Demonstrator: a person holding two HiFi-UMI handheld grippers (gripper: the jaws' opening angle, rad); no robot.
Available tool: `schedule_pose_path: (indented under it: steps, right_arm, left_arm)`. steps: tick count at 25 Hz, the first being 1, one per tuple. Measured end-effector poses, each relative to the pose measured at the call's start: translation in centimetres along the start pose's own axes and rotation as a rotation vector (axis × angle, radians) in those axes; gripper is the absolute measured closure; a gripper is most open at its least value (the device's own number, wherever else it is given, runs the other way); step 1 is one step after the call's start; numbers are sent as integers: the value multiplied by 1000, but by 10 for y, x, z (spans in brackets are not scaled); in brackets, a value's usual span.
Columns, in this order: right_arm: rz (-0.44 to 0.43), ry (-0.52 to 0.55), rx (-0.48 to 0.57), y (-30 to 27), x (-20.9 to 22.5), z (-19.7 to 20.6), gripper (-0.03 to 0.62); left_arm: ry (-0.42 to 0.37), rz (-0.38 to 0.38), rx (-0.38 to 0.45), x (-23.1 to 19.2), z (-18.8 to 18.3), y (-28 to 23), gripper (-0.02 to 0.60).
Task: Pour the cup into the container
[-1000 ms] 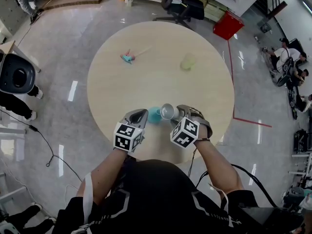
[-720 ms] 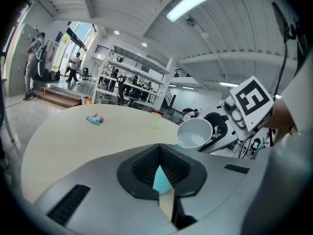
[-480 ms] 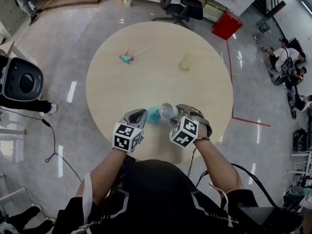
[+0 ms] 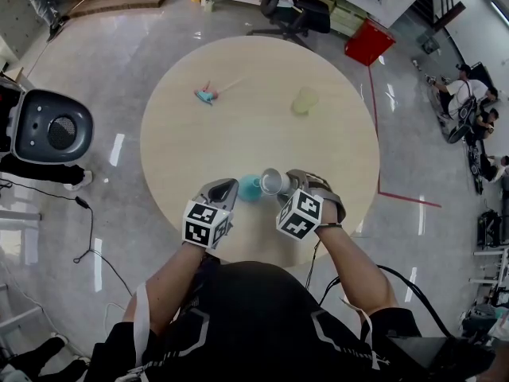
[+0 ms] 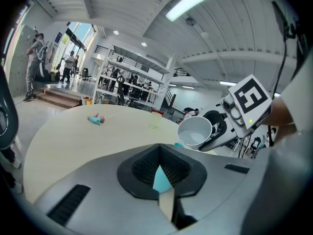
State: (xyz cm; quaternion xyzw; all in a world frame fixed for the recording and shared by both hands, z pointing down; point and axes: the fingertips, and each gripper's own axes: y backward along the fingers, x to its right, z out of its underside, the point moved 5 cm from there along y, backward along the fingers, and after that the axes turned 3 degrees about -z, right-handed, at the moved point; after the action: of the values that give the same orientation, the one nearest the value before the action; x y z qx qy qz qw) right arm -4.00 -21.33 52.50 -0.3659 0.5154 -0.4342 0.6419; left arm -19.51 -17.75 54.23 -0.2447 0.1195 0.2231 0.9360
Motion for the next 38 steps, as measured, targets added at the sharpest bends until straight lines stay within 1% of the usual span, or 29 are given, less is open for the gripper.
schedule_pose_path:
  steps: [11,16,20,23,28,34,38]
  right_arm:
    - [2,21,-11,1,-1,0,333]
    - [-13,-6,4,0,-1,0,333]
    - [-38,-79,41,-3,-3,2,333]
    - [-62,-163,94,-6,-4,5,332]
    - [-82,-266,192,-5,-7,8,333]
    - [-74,-384,307,4,-5,11,332]
    - [-67,-438,353,5,-5,19,332]
  left_arm:
    - [2,-4,-6,1,1,2,586]
    - [1,-6,-6,1,2,1,586]
    - [-4,-3,-5,1,1,1,586]
    - [-8,0,-7,2,0,2,586]
    - [-15,0,-10,5,-2,1,586]
    - [-16,-8,-8,8,-11,4,586]
    - [-16,-15,-9,10,-12,5,586]
